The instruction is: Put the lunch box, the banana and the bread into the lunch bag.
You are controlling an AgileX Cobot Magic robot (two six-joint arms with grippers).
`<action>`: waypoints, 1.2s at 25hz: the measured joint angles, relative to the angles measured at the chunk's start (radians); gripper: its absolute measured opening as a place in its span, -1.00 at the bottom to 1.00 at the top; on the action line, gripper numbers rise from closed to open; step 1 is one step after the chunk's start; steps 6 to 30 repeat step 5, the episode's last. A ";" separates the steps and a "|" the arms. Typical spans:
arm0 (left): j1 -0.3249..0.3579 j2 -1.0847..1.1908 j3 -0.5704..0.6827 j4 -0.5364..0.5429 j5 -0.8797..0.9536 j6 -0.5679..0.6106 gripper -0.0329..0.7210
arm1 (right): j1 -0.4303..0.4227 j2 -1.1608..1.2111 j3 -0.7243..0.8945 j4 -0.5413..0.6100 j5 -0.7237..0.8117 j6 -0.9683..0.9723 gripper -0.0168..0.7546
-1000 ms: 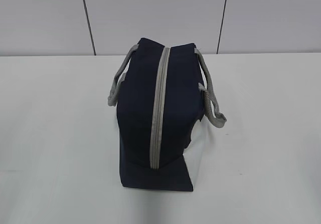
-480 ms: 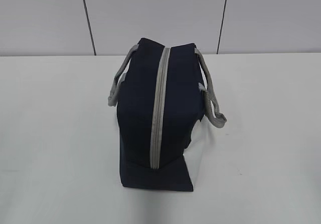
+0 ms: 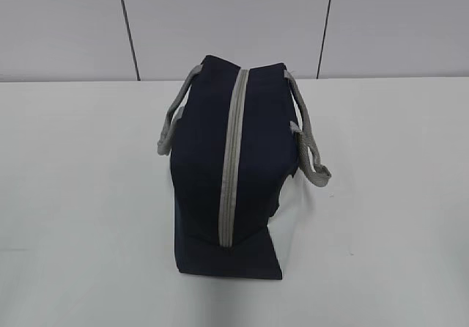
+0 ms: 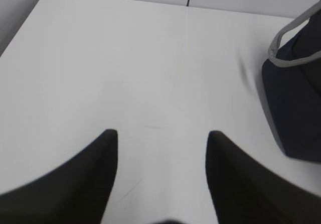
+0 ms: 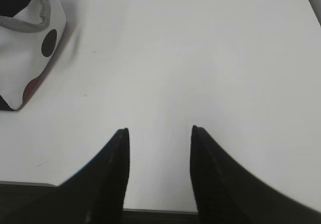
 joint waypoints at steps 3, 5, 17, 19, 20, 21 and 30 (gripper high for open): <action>0.000 -0.001 0.000 0.000 0.000 0.000 0.16 | 0.000 0.000 0.000 0.000 0.000 0.000 -0.14; 0.000 -0.001 0.000 0.000 0.000 0.000 0.16 | 0.000 0.000 0.000 0.000 0.000 0.000 -0.14; 0.000 -0.001 0.000 0.000 0.000 0.000 0.16 | 0.000 0.000 0.000 0.000 0.000 0.000 -0.14; 0.000 -0.001 0.000 0.000 0.000 0.000 0.16 | 0.000 0.000 0.000 0.000 0.000 0.000 -0.14; 0.000 -0.001 0.000 0.000 0.000 0.000 0.16 | 0.000 0.000 0.000 0.000 0.000 0.000 -0.14; 0.000 -0.001 0.000 0.000 0.000 0.000 0.16 | 0.000 0.000 0.000 0.000 0.000 0.000 -0.14; 0.000 -0.001 0.000 0.000 0.000 0.000 0.16 | 0.000 0.000 0.000 0.000 0.000 0.000 -0.14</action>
